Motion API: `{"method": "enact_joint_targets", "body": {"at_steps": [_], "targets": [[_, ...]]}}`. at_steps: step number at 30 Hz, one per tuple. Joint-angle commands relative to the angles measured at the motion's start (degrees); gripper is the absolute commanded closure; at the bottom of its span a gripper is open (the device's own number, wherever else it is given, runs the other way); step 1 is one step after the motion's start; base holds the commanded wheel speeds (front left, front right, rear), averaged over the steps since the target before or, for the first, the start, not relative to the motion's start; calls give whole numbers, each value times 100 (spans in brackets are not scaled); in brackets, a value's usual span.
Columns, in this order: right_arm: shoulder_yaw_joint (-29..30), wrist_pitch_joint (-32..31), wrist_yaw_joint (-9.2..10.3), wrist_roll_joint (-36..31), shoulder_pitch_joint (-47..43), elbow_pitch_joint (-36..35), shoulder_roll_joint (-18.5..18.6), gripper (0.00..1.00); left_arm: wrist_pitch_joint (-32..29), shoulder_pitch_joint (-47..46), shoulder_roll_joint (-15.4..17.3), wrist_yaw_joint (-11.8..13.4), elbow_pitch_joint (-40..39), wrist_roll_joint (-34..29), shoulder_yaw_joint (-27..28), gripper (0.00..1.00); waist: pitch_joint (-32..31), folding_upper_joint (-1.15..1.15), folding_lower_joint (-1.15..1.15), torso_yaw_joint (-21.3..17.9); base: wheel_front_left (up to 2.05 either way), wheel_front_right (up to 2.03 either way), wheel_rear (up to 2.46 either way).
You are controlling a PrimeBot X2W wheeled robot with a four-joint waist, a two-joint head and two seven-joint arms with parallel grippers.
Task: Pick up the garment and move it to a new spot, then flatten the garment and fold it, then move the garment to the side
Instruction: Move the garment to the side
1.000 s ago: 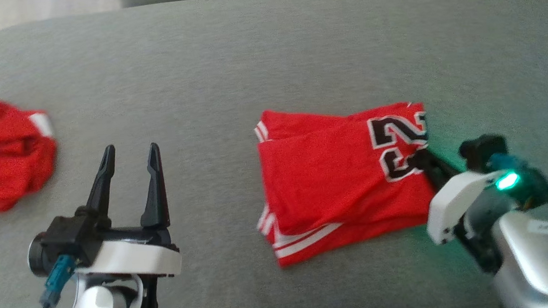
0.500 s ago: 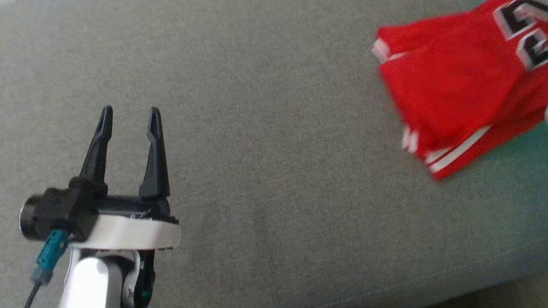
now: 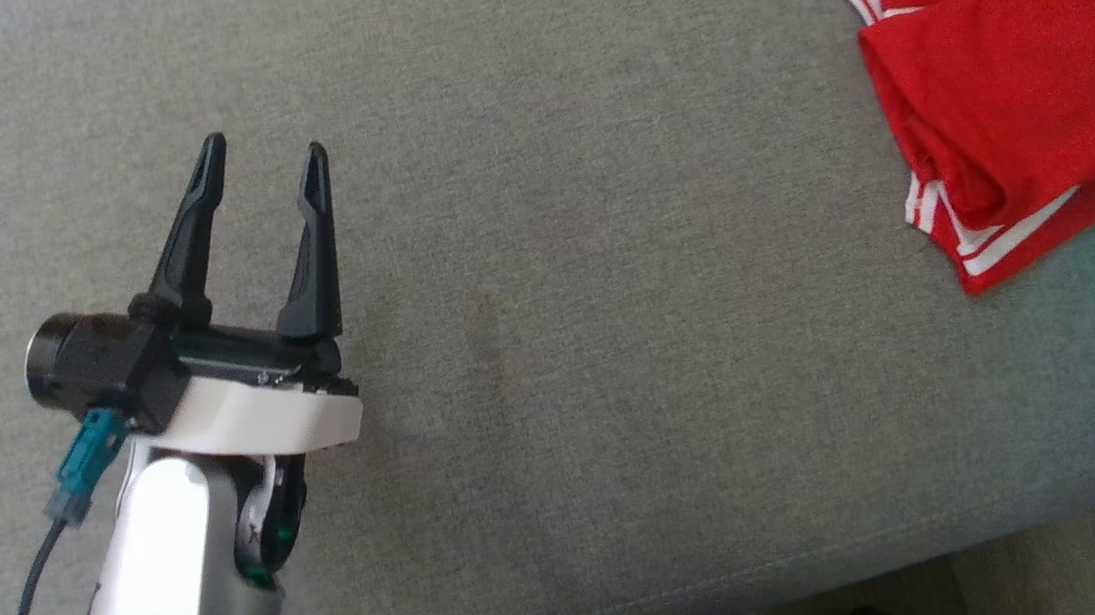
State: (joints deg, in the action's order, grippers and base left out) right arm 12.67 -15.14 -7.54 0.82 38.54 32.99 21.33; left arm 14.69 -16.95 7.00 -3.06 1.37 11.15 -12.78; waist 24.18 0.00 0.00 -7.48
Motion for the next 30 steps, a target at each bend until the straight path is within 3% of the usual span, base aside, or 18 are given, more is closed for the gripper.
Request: {"method": "enact_joint_targets", "body": {"at_steps": [1,2,3,4,12,17,24,30], "targets": [[104,22,5,-149,122,-75,31,90,30,-204,67,-25,-183,-73,144,0,95,0,0,26,0,0,0],[147,68,5,-190,136,-39,-26,71,30,-225,64,-36,-183,-77,143,0,124,0,0,31,0,0,0],[168,128,5,-233,143,-12,-73,44,30,-243,63,-46,-182,-80,146,0,146,0,0,31,0,0,0],[207,168,5,-275,142,23,-122,0,30,-254,65,-55,-178,-83,155,0,161,0,0,23,0,0,0],[539,575,5,-614,-62,-50,-544,0,30,-164,94,-88,-91,-81,253,0,9,0,0,-113,0,0,0],[503,1025,5,-477,-494,-630,-925,0,30,52,102,-61,-28,-63,362,0,-308,0,0,-186,0,0,0],[-18,1300,5,-46,-1452,-2033,-1540,0,30,457,83,81,-4,-46,537,0,-770,0,0,-74,0,0,0],[-732,1304,5,304,-2138,-2896,-1794,0,30,716,40,153,51,-2,636,0,-1142,0,0,287,0,0,0]]}}
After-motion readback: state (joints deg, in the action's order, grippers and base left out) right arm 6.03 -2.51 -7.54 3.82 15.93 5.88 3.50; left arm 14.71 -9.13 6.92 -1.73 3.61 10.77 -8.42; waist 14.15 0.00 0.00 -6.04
